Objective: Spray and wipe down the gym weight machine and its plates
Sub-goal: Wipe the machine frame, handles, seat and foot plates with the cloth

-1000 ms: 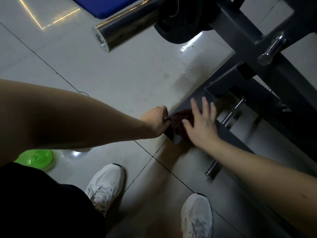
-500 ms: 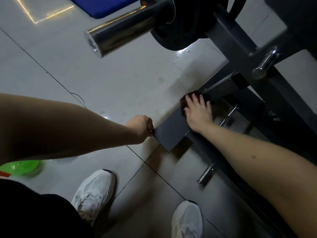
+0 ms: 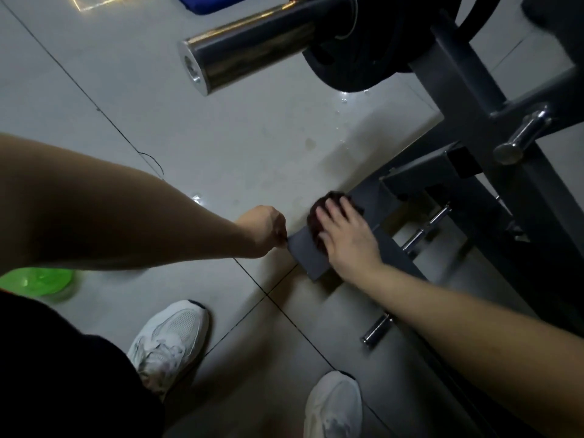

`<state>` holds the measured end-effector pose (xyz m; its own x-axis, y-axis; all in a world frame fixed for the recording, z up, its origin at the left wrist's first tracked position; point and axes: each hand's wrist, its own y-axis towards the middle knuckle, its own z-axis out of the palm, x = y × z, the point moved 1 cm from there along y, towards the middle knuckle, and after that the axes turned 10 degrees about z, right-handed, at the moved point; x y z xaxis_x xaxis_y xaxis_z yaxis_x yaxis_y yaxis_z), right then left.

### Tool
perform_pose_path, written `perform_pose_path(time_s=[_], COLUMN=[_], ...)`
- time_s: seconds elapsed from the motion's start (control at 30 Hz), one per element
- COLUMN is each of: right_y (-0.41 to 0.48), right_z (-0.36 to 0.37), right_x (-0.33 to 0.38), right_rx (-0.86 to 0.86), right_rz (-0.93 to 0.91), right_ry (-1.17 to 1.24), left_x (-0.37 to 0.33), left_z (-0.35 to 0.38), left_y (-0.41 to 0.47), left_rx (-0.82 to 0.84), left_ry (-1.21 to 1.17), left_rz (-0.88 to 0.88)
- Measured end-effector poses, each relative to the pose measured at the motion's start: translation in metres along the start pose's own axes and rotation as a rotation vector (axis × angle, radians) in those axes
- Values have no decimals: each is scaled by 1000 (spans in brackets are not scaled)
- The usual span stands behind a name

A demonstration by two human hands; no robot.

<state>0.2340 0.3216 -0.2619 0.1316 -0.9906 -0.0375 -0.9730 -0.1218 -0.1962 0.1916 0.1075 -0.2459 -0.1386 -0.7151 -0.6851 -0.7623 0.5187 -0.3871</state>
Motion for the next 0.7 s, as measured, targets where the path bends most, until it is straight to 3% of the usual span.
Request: perform_pose_path(time_s=[0.1,0.2,0.3,0.37,0.43,0.53,0.6,0.7], right_y=[6,-34,-46,-16,25,59,51,-14], right_z=[5,21,21,8,-5,-15,-6,6], right_x=[21,50,32,5,-29,-59,-44,-1], right_rx=[-8,2,8,-32,-110,34,93,66], right_rz=[98,-121,-265,-157,97,319,315,72], right_ry=[28,-25,169,99,85,53,14,-37], left_x=[1,8,4,-2,-3,0,2,4], left_z=[2,4,2,1,2,4,4,5], left_y=[-2,-1,3,2,2,2,2,4], left_rx=[8,-26,22,35,28,15,28,49], left_ry=[9,4,52,67,50,43,39,59], left_rz=[-7,-24,7,17,-4,-27,-33,-20])
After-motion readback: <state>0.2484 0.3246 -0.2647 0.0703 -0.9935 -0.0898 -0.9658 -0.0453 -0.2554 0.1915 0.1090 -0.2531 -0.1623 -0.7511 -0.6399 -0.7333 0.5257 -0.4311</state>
